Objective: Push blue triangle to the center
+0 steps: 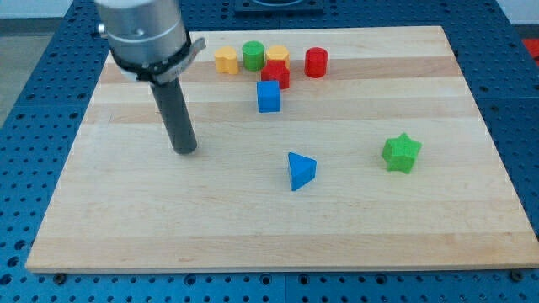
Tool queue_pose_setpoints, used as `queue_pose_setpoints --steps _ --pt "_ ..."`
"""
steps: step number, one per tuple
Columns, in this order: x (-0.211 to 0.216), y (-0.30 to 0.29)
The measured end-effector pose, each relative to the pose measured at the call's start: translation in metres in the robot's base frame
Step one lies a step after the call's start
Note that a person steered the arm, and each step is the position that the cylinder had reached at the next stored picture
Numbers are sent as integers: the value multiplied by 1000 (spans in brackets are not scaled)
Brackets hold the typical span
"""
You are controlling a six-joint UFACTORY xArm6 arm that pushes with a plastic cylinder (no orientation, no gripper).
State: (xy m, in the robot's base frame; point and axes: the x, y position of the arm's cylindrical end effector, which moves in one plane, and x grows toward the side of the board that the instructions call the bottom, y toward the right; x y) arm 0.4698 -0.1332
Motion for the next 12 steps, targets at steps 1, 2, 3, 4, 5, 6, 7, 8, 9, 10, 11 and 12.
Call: queue_pose_setpoints --steps 1,2,3,4,5,6,7,8,9,10,11,12 --pt "37 15" --pt "58 42" --pt "79 76" --pt "82 116" --pt "75 152" --pt "47 175" --pt "32 179" --pt "40 175" --pt "55 164" --pt "56 154" --pt "44 153" --pt "26 156"
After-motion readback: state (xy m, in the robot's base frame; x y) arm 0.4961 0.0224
